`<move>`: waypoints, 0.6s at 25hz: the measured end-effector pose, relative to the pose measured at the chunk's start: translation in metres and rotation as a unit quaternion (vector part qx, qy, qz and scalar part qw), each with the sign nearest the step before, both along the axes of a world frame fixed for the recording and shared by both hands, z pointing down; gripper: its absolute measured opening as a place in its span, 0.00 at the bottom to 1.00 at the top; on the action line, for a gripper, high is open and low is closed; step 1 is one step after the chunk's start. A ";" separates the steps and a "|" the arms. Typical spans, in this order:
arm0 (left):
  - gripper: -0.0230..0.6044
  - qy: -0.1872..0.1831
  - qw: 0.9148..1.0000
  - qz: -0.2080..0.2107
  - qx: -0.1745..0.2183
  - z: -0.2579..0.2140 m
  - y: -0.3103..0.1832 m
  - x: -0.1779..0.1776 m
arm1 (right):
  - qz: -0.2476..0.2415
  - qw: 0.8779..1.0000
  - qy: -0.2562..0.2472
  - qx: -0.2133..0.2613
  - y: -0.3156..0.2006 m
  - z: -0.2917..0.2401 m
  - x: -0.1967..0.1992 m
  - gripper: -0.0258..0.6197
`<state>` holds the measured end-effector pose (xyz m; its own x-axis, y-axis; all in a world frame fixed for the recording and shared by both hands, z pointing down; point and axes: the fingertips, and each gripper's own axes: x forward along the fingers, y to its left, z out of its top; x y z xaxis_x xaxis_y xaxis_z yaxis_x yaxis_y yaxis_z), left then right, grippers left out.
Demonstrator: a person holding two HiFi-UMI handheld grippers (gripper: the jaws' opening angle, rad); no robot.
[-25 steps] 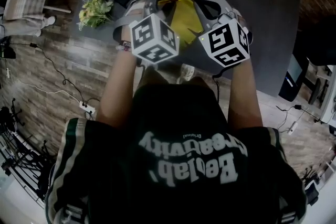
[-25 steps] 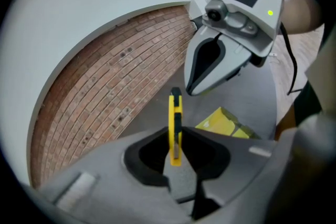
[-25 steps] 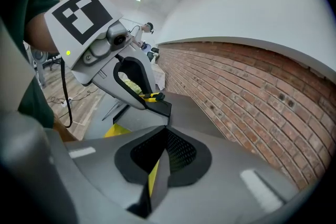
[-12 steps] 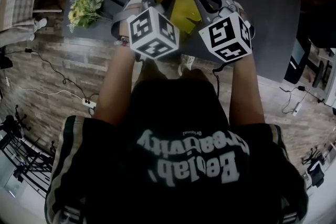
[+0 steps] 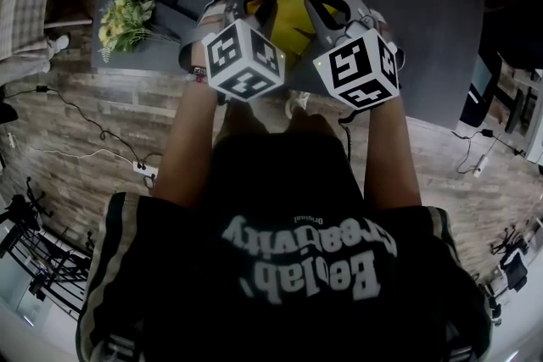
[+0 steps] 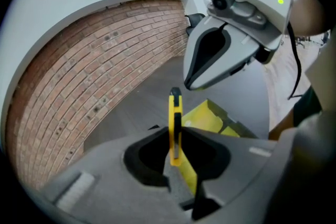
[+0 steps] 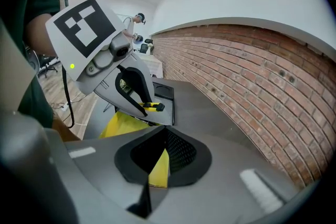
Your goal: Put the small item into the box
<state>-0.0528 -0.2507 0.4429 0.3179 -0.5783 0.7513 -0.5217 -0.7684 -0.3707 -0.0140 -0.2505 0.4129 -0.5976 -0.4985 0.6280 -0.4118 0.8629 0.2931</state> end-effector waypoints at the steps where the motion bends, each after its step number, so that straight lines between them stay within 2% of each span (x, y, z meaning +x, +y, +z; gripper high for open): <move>1: 0.15 0.001 1.000 0.000 -0.003 0.004 0.000 0.001 | 0.001 1.000 0.001 -0.002 0.000 0.002 0.000 0.05; 15: 0.15 0.007 0.999 0.009 -0.045 0.043 0.001 0.016 | 0.005 1.000 -0.004 -0.024 0.003 0.025 0.006 0.05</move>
